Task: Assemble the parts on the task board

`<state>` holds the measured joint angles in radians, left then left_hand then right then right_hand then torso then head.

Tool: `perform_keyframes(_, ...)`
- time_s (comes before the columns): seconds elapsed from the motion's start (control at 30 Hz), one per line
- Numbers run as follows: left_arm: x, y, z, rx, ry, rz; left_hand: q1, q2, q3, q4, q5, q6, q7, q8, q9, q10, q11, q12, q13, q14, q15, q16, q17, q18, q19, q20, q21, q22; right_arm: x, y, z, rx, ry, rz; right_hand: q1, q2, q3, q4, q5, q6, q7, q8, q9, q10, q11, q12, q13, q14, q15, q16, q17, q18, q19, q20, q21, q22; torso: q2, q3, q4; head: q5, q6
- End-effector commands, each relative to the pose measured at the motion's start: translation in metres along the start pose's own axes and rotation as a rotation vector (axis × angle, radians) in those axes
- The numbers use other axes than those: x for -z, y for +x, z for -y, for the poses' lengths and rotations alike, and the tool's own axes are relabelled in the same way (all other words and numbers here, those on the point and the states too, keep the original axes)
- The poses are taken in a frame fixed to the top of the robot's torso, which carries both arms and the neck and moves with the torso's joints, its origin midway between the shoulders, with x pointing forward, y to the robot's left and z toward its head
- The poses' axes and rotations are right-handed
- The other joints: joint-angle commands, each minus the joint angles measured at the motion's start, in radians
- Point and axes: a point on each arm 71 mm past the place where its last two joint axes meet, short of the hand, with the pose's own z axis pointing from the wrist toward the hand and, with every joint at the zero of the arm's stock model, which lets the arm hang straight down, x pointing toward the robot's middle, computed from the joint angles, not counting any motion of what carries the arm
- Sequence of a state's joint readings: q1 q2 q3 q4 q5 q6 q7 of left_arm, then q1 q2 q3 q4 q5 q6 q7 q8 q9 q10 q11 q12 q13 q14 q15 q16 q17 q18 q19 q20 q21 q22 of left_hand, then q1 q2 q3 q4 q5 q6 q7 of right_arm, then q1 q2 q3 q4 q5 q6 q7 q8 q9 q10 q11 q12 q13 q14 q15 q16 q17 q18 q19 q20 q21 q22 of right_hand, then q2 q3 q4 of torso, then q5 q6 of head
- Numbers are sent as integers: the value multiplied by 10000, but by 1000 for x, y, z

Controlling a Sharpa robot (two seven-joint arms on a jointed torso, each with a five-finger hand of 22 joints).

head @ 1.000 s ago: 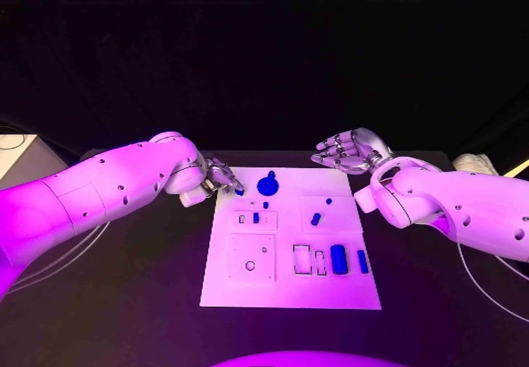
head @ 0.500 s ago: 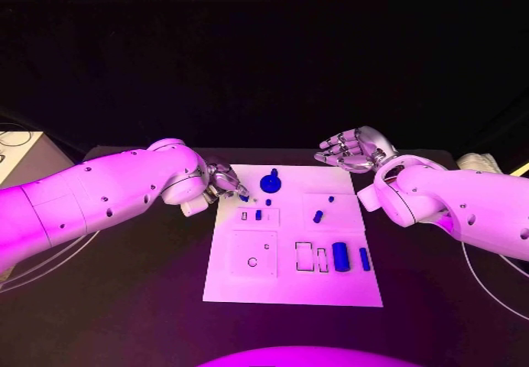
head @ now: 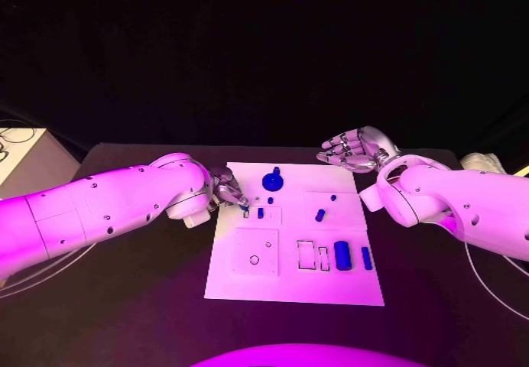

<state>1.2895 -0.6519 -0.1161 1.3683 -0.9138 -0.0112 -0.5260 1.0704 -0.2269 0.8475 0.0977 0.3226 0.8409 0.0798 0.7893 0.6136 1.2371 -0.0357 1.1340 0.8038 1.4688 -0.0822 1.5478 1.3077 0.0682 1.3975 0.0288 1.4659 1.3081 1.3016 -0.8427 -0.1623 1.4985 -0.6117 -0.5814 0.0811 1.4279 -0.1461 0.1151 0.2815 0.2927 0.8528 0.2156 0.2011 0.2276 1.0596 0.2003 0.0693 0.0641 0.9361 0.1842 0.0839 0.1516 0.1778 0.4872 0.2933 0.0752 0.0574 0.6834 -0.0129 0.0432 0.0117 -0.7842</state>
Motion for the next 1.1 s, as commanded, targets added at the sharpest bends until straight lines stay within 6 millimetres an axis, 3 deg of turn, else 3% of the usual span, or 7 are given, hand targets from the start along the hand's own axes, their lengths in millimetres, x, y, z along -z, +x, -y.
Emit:
perform_keyframes(0.03,-1,2,1,-264,-53,320,7,125,925,-875,40,554,-485,365,2053,76,-20,65,8,882,-69,3,2171,-116,62,3,42,236,0,2,0,-20,-1,-192,48,63,70,-2,60,84,411,-60,-10,59,-4,-34,-6,-68,-8,-35,-10,-89,-74,-1,-34,-10,19,-5,-19,8,11)
perform_keyframes(0.53,-5,15,-1,-609,-306,-188,-24,129,934,-863,38,554,-483,359,2055,35,-21,1,-102,877,-74,-7,2152,-119,72,-6,47,247,1,3,1,-30,82,-274,38,60,74,3,80,89,411,-62,-12,64,-4,-33,-5,-100,-1,-54,-23,-92,-71,0,-35,-10,27,16,-15,-6,-23)
perform_keyframes(1.1,-5,19,-2,-931,-475,-531,-53,130,938,-852,29,551,-484,357,2060,16,-21,-31,-158,874,-77,-12,2141,-121,76,-12,48,251,1,3,2,-29,158,-342,22,37,69,4,86,100,410,-61,-13,79,-4,-28,-4,-128,4,-70,-36,-96,-87,0,-38,-13,10,11,-2,-17,-63)
